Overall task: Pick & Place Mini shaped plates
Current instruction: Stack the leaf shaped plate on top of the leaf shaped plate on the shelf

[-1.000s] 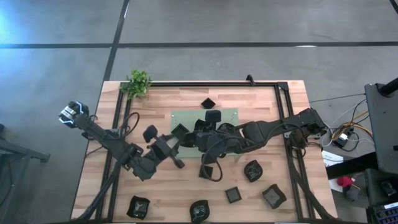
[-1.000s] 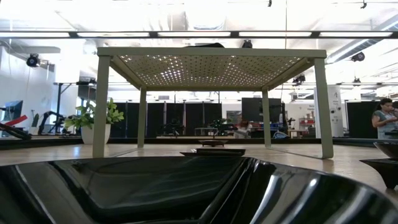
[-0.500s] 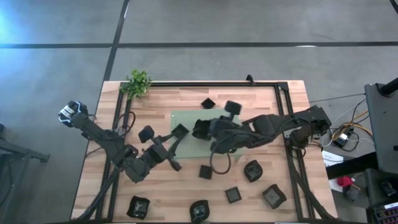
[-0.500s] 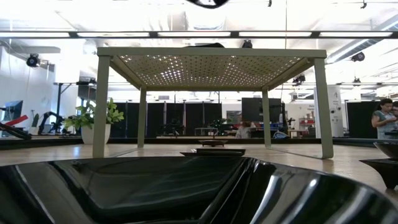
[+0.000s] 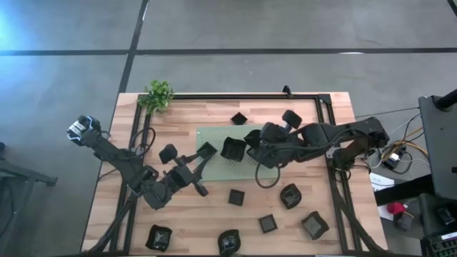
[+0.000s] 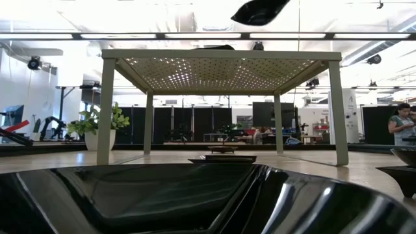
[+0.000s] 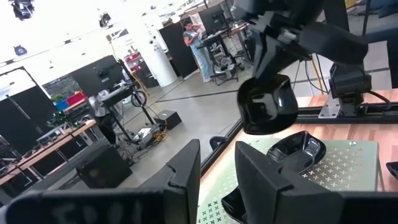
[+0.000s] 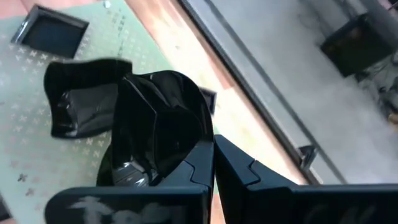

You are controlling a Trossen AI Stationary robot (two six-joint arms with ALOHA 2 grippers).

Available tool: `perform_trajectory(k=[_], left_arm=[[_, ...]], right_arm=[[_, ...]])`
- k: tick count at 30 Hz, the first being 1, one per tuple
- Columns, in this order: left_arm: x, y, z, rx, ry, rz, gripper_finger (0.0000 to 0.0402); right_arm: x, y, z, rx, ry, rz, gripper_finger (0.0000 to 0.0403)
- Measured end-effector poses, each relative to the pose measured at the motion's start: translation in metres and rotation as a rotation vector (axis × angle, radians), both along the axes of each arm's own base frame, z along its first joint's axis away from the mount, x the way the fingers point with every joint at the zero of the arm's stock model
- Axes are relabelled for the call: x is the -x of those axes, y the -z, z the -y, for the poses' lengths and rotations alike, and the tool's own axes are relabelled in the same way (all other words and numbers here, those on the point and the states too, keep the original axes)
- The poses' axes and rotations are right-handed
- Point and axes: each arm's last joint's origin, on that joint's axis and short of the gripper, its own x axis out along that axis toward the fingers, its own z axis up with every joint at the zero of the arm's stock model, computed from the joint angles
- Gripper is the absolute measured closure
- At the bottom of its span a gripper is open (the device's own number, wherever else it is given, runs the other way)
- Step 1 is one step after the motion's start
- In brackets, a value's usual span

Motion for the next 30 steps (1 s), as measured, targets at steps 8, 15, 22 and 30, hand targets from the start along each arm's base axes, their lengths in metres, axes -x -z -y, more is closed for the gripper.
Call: perform_trajectory(k=[8,15,22,30], left_arm=[[0.000,0.000,0.000,0.002,0.000,0.002,0.0305],[0.000,0.000,0.000,0.005,0.001,0.004,0.0305],[0.000,0.000,0.000,0.013,0.000,0.012,0.0305],[0.000,0.000,0.000,0.019,0.000,0.018,0.0305]], right_arm=[[0.013,0.025,0.003,-0.101,0.013,-0.055,0.0394],[0.019,0.042,0.006,-0.128,-0.011,-0.027,0.0394],[0.028,0.048,0.009,-0.156,-0.009,0.058,0.0394],[0.030,0.068,0.010,-0.223,0.025,0.111,0.0394]])
